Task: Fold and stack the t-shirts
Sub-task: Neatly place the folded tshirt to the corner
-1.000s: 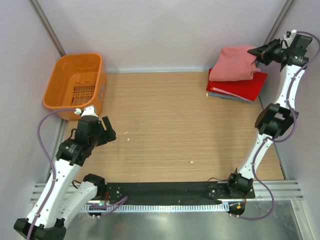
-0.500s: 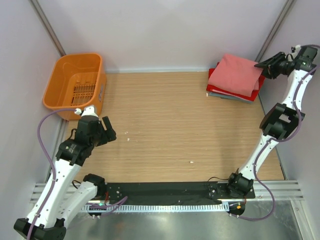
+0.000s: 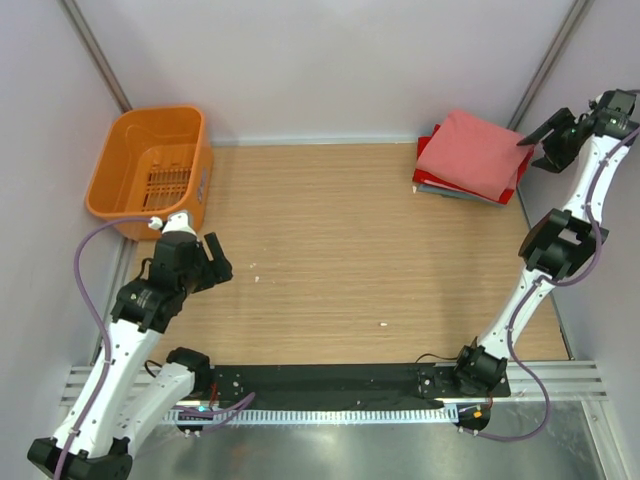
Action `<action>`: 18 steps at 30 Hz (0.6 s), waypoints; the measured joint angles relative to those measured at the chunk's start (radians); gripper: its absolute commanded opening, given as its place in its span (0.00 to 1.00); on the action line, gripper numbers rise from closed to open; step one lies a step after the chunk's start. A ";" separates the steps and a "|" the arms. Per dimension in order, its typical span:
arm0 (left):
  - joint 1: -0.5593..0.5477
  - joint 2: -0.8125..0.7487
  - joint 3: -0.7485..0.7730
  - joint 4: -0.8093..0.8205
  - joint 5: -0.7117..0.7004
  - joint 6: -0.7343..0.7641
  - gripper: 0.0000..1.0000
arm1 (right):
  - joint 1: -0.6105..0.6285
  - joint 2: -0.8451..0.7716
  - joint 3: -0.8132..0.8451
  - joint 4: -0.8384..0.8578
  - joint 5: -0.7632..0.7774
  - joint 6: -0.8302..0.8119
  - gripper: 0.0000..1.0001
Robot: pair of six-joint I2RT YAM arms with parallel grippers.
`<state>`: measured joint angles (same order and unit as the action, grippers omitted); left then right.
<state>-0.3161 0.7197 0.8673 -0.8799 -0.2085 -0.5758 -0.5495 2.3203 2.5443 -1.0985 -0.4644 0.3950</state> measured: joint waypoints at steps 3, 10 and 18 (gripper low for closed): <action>0.000 -0.004 0.000 0.000 0.001 0.000 0.75 | 0.003 -0.063 -0.029 -0.032 0.096 -0.021 0.70; 0.000 -0.021 0.000 0.000 0.004 0.000 0.75 | -0.035 -0.320 -0.176 0.056 0.167 0.000 0.70; 0.000 -0.030 0.000 0.001 0.010 0.001 0.75 | -0.021 -0.211 -0.063 0.103 0.172 0.007 0.73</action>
<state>-0.3161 0.6895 0.8673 -0.8791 -0.1989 -0.5751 -0.5701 2.1094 2.4813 -0.9958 -0.2928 0.4023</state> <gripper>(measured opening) 0.755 0.725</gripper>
